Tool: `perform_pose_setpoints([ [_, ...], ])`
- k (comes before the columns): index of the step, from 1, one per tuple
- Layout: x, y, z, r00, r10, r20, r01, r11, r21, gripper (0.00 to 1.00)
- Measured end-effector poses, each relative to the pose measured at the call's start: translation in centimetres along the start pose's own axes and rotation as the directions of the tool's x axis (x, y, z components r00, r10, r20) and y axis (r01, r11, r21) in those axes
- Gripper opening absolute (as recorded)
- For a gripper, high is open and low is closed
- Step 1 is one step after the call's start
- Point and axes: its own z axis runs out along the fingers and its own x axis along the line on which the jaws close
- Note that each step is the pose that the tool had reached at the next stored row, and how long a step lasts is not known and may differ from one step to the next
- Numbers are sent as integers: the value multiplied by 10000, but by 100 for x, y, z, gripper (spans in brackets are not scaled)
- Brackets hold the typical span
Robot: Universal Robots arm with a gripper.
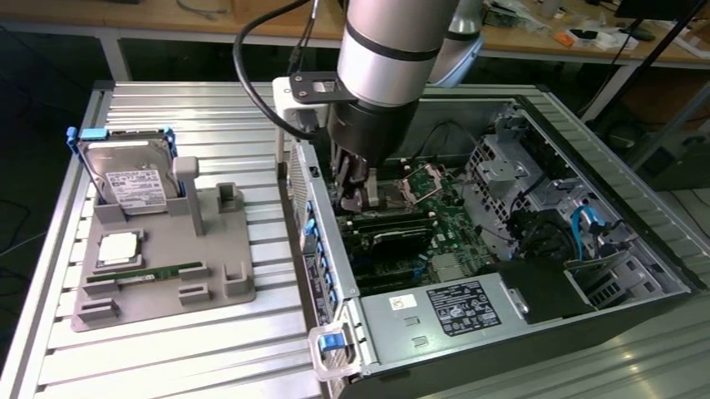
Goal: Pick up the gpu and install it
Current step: 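Press down on the gpu until it lock into place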
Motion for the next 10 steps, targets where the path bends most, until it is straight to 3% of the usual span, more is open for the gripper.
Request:
perform_pose_setpoints([
  [6, 1, -158, -2, 10000, 0, 1, 0, 10000, 0, 11],
  [10, 2, -171, -2, 10000, -1, 2, 1, 10000, 1, 11],
])
